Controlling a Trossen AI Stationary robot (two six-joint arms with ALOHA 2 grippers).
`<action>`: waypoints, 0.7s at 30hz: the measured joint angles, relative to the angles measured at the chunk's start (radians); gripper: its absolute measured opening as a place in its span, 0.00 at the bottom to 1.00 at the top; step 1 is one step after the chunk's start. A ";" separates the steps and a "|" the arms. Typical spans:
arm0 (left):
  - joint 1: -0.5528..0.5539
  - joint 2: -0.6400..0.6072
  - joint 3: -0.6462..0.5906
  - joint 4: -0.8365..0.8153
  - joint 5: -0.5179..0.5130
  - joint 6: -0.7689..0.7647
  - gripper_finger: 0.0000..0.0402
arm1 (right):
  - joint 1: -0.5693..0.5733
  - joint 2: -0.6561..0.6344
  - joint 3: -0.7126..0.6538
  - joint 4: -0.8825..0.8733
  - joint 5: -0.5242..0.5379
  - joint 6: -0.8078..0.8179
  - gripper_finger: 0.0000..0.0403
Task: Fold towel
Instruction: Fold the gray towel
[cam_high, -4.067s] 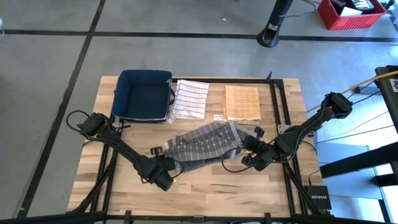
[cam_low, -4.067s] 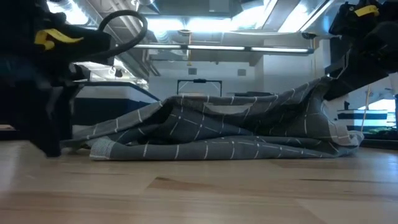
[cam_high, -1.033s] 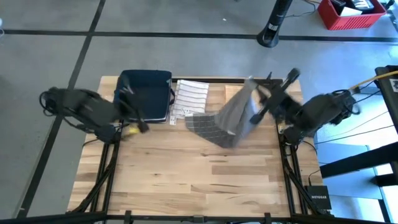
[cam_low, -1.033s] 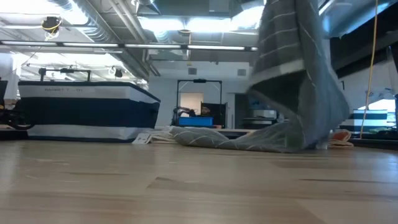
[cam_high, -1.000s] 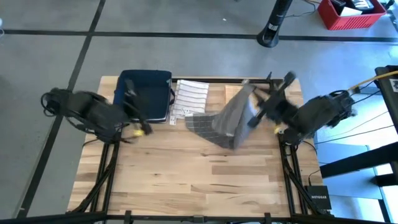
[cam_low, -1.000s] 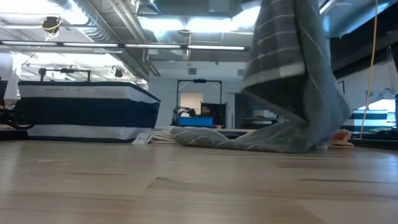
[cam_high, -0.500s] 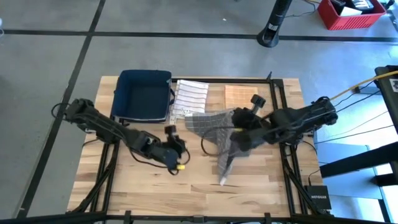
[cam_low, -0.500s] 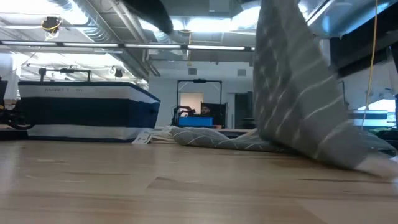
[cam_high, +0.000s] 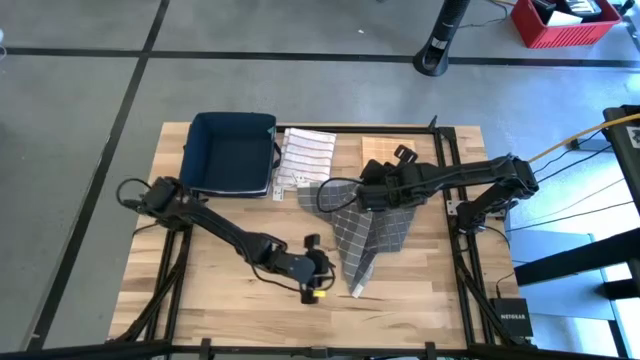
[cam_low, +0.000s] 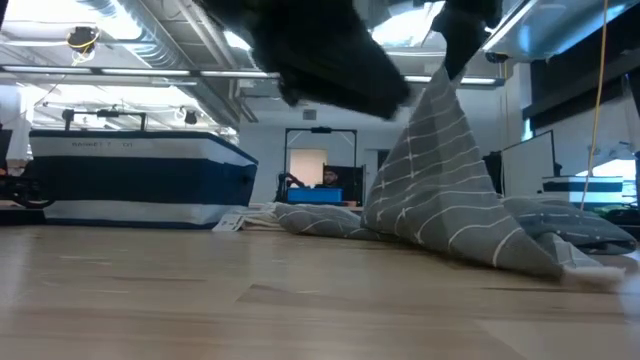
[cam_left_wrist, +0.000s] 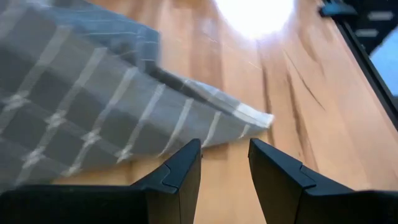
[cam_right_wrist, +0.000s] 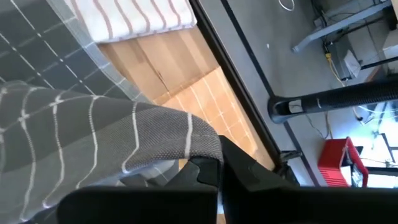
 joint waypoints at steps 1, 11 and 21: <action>0.002 0.024 0.022 0.000 0.011 0.012 0.32 | -0.005 0.000 -0.001 0.002 -0.001 -0.010 0.00; 0.005 0.213 0.237 -0.010 0.038 0.019 0.32 | -0.002 0.000 -0.002 0.017 0.010 -0.017 0.00; 0.054 0.322 0.252 -0.158 0.054 -0.008 0.32 | -0.002 0.000 -0.002 0.046 0.012 -0.041 0.00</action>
